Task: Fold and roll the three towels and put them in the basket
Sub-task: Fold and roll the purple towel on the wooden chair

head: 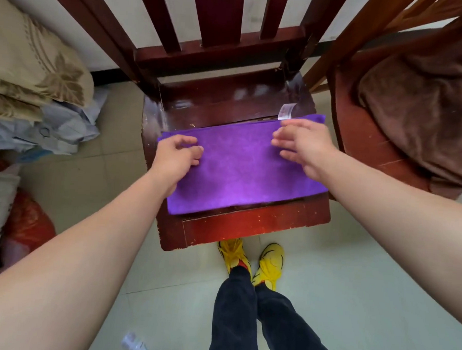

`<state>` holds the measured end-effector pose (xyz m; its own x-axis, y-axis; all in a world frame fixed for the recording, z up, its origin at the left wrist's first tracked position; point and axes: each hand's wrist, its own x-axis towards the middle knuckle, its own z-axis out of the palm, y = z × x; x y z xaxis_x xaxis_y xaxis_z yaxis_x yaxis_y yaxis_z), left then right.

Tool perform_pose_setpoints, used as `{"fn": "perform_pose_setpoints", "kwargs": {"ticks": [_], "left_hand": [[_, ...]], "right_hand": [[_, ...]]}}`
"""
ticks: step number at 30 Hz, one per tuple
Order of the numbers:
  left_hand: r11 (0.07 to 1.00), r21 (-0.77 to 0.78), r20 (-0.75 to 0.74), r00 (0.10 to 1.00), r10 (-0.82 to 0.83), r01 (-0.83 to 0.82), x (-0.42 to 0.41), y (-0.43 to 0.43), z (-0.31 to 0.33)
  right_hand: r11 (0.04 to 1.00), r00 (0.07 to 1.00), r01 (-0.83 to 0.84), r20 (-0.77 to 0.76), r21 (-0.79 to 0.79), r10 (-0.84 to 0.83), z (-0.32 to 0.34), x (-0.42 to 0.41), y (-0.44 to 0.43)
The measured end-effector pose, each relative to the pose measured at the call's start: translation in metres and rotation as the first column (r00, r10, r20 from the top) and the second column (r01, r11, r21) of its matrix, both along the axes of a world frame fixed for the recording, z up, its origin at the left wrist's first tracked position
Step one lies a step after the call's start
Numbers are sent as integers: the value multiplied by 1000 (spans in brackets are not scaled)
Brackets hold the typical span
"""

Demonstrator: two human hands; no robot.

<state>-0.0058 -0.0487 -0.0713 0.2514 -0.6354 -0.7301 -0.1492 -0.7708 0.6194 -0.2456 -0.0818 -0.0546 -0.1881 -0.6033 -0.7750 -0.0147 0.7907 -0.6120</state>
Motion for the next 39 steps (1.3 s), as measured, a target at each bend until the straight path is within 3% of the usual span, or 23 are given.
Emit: {"fn": "perform_pose_setpoints", "kwargs": {"ticks": [2,3,6,8,11,13,15,18,20,22,25,28,31,34,39], "left_hand": [[999,39,27,1000,-13,11,6,-8,-7],[999,38,56,998,5,-7,12,-13,-12],[998,-47,228,973,-29,41,30,-20,-14],[981,-115,339,934,-110,158,34,-14,-11],[976,-119,210,966,-152,180,16,14,-7],[979,-27,61,978,-200,202,-2,42,-9],[972,94,17,976,-219,217,-8,68,-14],[973,180,64,985,-158,145,13,92,-21],[966,178,121,970,-209,186,28,96,-22],[921,197,257,889,-379,336,38,95,-18],[792,183,523,625,-580,583,42,87,-8],[564,79,695,360,-622,822,34,66,-2],[335,264,654,88,-752,904,22,42,-8],[275,347,632,-7,-775,897,15,33,-16],[281,353,638,-10,-770,892,10,41,-23]], "right_hand": [[992,995,-84,67,95,78,-7,-2,0],[995,999,-31,45,100,26,-12,-8,-2],[964,951,265,-155,-37,-267,-15,-41,-9],[956,906,267,-304,-125,-293,-13,-54,-4],[984,946,126,-283,-123,-157,-7,-37,20],[1000,989,-13,-149,-9,11,-5,-17,46],[985,991,-122,-41,126,128,-10,-8,71],[977,990,-19,-131,213,48,-22,-32,93],[977,971,47,-238,208,4,-25,-59,96],[981,930,39,-365,190,34,-27,-78,95],[993,758,-13,-647,115,85,-28,-93,80],[982,737,-167,-650,88,184,-32,-84,48],[920,682,-336,-622,201,385,-41,-68,28],[931,697,-265,-618,250,364,-39,-71,19],[948,773,-136,-568,289,284,-37,-80,37]]}}
